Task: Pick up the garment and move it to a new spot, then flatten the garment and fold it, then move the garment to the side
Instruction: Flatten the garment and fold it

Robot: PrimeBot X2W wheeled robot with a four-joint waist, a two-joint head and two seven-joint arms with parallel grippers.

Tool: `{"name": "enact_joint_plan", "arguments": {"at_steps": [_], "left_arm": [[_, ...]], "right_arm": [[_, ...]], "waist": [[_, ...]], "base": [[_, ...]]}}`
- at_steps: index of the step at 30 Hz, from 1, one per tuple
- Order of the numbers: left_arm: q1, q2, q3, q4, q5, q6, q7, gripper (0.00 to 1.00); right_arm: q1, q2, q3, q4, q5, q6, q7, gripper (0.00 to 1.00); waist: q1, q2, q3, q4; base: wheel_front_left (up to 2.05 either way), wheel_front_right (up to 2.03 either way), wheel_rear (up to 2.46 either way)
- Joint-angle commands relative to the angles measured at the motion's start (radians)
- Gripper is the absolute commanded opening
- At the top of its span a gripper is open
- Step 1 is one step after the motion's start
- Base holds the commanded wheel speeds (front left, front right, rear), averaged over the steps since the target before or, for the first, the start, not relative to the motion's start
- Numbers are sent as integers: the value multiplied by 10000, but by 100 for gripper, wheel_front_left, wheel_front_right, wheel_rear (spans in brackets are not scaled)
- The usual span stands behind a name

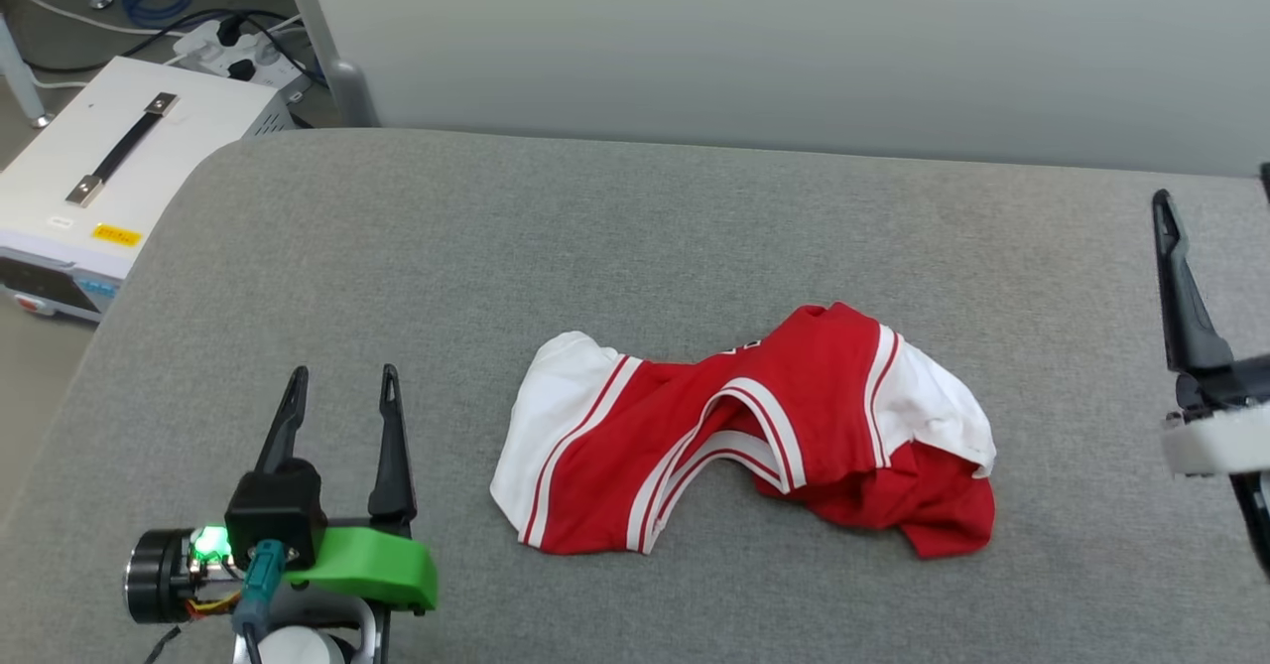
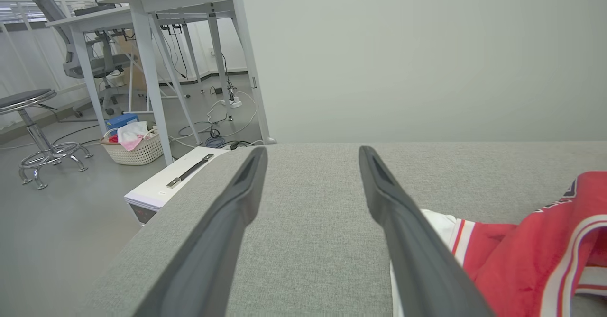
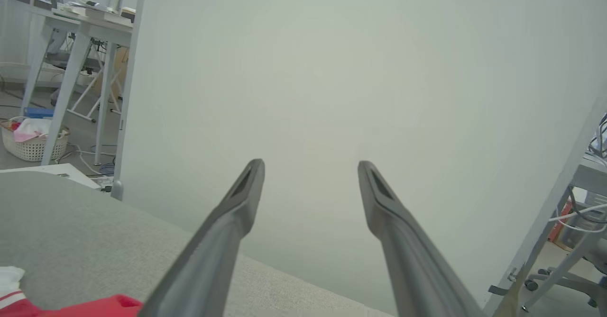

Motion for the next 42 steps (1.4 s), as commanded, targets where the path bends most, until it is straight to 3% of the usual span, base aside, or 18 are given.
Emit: {"name": "enact_joint_plan", "arguments": {"at_steps": [1, 11, 17, 24, 35, 36, 37, 42], "left_arm": [[261, -200, 176, -57, 274, -148, -58, 100], [258, -1468, 976, 6, 1520, -1288, -58, 100], [-34, -2140, 1329, 16, 2051, -1801, -58, 100], [-482, -2813, 1690, 67, 2473, -2299, -58, 100], [-779, -3366, 2172, 169, 2847, -2747, -59, 100], [-778, -3392, 2216, 187, 2874, -2773, -59, 100], [-782, -3409, 2244, 210, 2898, -2801, -59, 100], [-788, -3472, 2429, 311, 3035, -2919, -59, 100]], "right_arm": [[-441, -426, 302, 254, 375, -7, 361, 100], [-2257, -3802, 4419, 1440, 4062, -7, 5546, 100], [-3122, -4881, 6130, 1470, 5680, -7, 7582, 100], [-3985, -5123, 7434, 2107, 6281, -7, 8570, 100], [-4525, -4924, 9742, 3639, 6531, -7, 8366, 100], [-4697, -4914, 9891, 3688, 6464, -7, 8099, 78], [-4837, -4906, 10015, 3721, 6420, -7, 7881, 0], [-5707, -4789, 10232, 4075, 6425, -7, 6384, 0]], "waist": [[1, 0, 127, 116], [1, 0, 1021, 660], [1, 0, 1732, 950], [1, 0, 2628, 1371], [1, 0, 3294, 1595], [1, 0, 3286, 1551], [1, 0, 3273, 1515], [1, 0, 2937, 1221]], "base": [[0, 0, 0], [0, 0, 0], [0, 0, 0], [0, 0, 0], [0, 0, 0], [0, 0, 0], [0, 0, 0], [0, 0, 0]]}}
